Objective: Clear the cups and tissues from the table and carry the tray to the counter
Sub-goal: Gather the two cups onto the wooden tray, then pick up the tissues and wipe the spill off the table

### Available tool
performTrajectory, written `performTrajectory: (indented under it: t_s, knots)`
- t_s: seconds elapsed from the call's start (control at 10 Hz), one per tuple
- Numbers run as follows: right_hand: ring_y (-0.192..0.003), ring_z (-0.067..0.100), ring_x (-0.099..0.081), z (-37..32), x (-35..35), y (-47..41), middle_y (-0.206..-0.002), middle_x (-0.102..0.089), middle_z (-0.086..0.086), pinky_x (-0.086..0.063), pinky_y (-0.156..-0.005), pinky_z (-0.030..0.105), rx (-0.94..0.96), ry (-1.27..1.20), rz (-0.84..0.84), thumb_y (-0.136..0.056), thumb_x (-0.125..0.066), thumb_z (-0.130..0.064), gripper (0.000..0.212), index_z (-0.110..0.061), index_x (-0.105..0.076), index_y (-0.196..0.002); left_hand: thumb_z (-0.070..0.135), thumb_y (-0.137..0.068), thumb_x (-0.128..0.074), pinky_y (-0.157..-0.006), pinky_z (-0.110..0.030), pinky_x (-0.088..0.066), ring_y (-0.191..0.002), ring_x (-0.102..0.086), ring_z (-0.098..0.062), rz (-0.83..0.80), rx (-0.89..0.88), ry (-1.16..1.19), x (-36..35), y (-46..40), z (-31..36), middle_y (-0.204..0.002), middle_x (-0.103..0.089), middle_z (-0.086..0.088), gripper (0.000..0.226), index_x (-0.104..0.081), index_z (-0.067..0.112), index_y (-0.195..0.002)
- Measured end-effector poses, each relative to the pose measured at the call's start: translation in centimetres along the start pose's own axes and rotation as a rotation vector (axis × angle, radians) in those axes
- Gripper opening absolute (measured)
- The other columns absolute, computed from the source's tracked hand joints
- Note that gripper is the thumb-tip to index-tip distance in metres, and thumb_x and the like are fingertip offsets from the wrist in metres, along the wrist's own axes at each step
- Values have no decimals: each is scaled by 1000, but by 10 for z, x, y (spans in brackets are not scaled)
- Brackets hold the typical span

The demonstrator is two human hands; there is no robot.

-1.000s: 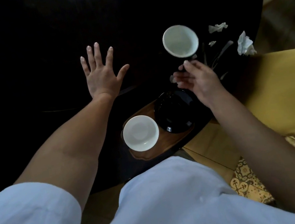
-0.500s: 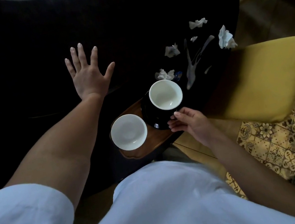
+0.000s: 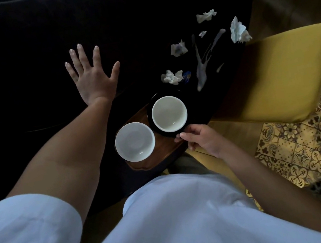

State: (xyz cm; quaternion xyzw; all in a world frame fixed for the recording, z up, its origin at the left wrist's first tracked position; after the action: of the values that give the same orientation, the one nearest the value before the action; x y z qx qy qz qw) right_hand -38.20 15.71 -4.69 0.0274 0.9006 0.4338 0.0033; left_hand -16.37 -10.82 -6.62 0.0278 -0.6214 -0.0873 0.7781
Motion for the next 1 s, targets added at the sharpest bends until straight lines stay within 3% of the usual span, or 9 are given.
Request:
performTrajectory:
  t_s: [0.2, 0.6, 0.8, 0.9, 1.0]
  knots:
    - [-46, 12, -40, 0, 12, -2, -98, -77, 12, -34, -48, 29, -7, 107, 80, -92, -70, -16, 22, 2, -67, -104, 76, -96, -23, -126, -54, 0, -158, 0, -32, 1, 6, -4, -2, -1, 2, -171, -7, -13, 80, -26, 29, -160]
    - [-54, 13, -54, -3, 10, -1, -87, -78, 13, -46, -60, 32, -17, 141, 110, -90, -74, -18, 20, 0, -71, -98, 76, -95, -23, -126, -54, 0, -158, 2, -31, -14, 12, -12, -1, 0, 2, -171, -5, -12, 81, -23, 28, -161]
    - [-65, 17, -63, -20, 21, -3, -93, -77, 12, -50, -62, 30, -32, 248, -32, -95, -67, -25, 21, -13, -68, -112, 76, -95, -24, -126, -53, 1, -158, 3, -29, -24, 33, -12, 2, 1, 5, -172, -4, -10, 80, -22, 30, -161]
    - [-66, 17, -63, -45, 57, -8, -100, -74, 18, -50, -60, 25, -33, 224, -3, -99, -60, -24, 26, -8, -64, -120, 66, -96, -39, -126, -48, 2, -158, -2, -27, -26, 71, 119, 7, -3, 5, -171, -12, -8, 72, -34, 29, -157]
    - [-68, 17, -64, -69, 110, -24, -99, -74, 15, -52, -62, 27, -3, 255, 75, -101, -57, -22, 25, -7, -65, -119, 57, -92, -46, -124, -38, -17, -151, -29, -25, 24, 132, 381, 29, -12, 17, -160, -40, -9, 64, -54, 22, -145]
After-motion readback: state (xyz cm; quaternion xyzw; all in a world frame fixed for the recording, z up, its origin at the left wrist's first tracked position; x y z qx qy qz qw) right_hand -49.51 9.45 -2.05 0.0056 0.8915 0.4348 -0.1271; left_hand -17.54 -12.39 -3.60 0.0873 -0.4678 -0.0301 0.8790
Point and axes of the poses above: each hand's wrist, its own y-axis away from the middle knuckle, its own x-axis out of the back of the hand, z = x × y, the point moved 4 cm from there along -y, towards the middle knuckle
